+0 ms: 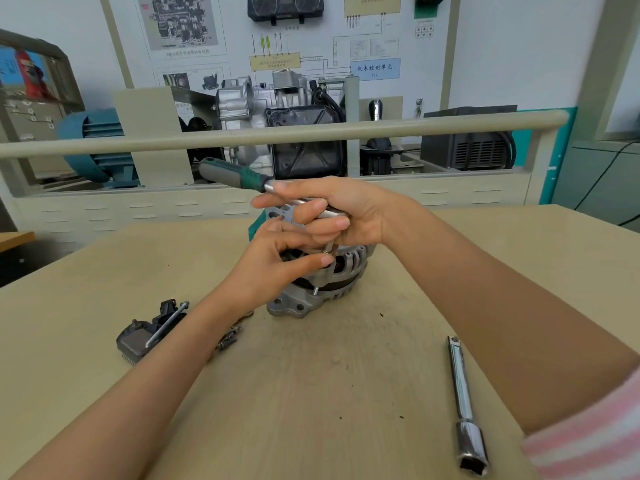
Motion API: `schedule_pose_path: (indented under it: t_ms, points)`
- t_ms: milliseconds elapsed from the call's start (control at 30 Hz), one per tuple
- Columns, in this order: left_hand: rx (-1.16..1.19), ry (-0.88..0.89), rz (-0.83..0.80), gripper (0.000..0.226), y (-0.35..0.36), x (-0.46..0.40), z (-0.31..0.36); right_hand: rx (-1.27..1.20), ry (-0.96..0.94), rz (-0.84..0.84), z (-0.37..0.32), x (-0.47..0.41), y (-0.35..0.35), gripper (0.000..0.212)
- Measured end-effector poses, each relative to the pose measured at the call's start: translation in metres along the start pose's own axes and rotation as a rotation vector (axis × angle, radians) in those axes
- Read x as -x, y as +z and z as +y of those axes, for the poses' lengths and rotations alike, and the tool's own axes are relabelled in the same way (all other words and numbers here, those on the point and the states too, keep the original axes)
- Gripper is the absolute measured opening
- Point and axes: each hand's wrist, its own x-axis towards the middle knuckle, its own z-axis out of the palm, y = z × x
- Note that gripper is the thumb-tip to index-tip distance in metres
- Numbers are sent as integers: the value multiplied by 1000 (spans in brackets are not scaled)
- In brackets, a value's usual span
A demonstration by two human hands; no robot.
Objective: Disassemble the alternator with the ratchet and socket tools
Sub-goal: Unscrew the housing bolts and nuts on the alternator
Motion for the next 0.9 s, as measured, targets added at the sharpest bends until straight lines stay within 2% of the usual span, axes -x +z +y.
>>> schedule_pose_path:
  t_ms: [67, 100, 167, 233, 300, 367, 433, 500, 567, 600, 667, 767, 800, 867, 900]
  points:
    - [13, 53, -16, 19, 1, -1, 2, -64, -90, 126, 5, 1, 3, 25]
    - [13, 68, -21, 17, 0, -1, 1, -105, -171, 259, 10, 0, 7, 23]
    - [-8, 42, -3, 13, 0, 0, -1, -172, -371, 660, 22, -5, 17, 21]
    - [-56, -18, 11, 19, -1, 0, -4, -213, -513, 1034, 33, -10, 26, 18]
    - [-91, -41, 15, 30, -1, 0, -6, -270, -546, 1136, 36, -13, 31, 11]
    - [-98, -50, 18, 30, 0, 0, -6, -233, -484, 1094, 33, -12, 29, 11]
    - [-98, -57, 16, 26, 0, 0, -4, -157, -411, 937, 28, -10, 23, 14]
    - [-91, -76, 8, 22, -1, 1, -3, -59, -299, 644, 19, -4, 13, 15]
    - [-62, -122, 0, 16, -1, 1, -2, 48, -173, 278, 10, 3, 5, 25]
    - [-40, -155, 0, 12, -1, 1, -1, 107, -123, 148, 7, 6, 2, 31]
    - [14, -192, 1, 9, -1, 1, 0, 189, -72, 41, 4, 7, 1, 38]
    - [45, -132, -22, 6, -2, 1, 3, 155, -117, 98, 7, 4, 7, 18]
    - [26, -90, -23, 14, -2, 1, 2, 136, -164, 158, 10, 5, 9, 17]
    - [-39, -24, -24, 20, -2, 1, 2, 76, -315, 383, 19, 3, 18, 13]
    - [-54, -11, -27, 11, -1, 1, 2, 54, -408, 562, 25, 2, 25, 16]
